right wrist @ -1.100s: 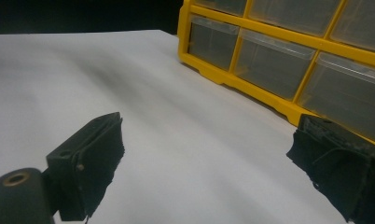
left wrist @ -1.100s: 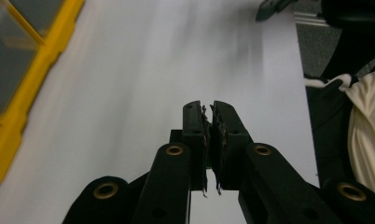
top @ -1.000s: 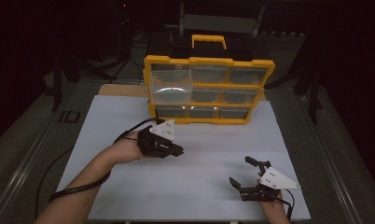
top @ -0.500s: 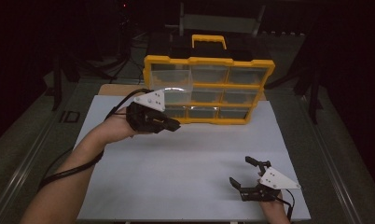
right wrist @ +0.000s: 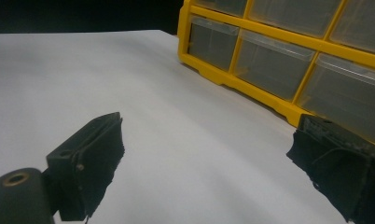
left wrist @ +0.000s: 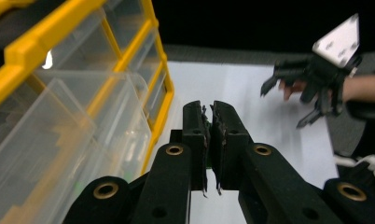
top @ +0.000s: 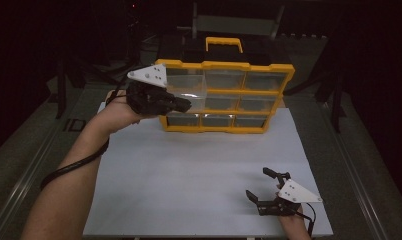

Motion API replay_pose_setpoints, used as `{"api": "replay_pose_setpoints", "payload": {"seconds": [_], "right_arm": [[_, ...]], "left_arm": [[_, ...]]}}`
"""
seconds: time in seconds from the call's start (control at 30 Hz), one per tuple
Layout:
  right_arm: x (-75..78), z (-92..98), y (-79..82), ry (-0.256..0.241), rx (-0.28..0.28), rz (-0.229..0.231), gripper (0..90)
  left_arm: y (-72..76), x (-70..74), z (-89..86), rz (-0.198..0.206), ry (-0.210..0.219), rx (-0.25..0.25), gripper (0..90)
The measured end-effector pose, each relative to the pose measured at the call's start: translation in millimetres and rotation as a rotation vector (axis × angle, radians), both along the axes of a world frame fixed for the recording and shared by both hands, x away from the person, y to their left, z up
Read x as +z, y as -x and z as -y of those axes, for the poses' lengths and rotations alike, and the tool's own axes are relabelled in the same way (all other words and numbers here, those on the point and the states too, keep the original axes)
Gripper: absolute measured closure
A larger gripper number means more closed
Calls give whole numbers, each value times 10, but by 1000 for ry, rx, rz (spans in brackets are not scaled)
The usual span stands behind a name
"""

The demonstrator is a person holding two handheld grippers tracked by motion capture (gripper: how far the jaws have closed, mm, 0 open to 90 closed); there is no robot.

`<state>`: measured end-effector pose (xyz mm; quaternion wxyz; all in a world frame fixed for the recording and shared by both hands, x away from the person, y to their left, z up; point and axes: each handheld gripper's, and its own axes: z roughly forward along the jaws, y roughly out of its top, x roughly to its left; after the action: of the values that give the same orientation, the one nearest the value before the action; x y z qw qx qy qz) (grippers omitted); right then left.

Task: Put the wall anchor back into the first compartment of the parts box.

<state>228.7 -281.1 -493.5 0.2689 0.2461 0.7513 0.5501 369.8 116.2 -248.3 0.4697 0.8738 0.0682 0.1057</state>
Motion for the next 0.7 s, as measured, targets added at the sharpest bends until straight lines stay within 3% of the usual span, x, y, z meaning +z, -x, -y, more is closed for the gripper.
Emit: {"api": "replay_pose_setpoints", "payload": {"seconds": [0.23,0.37,0.43,0.47,0.7], "right_arm": [[1,-1,2,1,-4,0,85],[-4,5,-4,-1,-5,-2,85],[-9,2,-11,6,-1,0,85],[-10,1,-11,7,-2,1,85],[-11,9,-9,2,-6,-4,85]], "left_arm": [[-137,72,-36,-7,64,30,838],[-254,76,-85,-23,126,80,837],[-286,67,-94,-25,138,94,837],[-329,56,-99,-35,142,127,837],[-487,-7,-85,-63,117,233,837]]}}
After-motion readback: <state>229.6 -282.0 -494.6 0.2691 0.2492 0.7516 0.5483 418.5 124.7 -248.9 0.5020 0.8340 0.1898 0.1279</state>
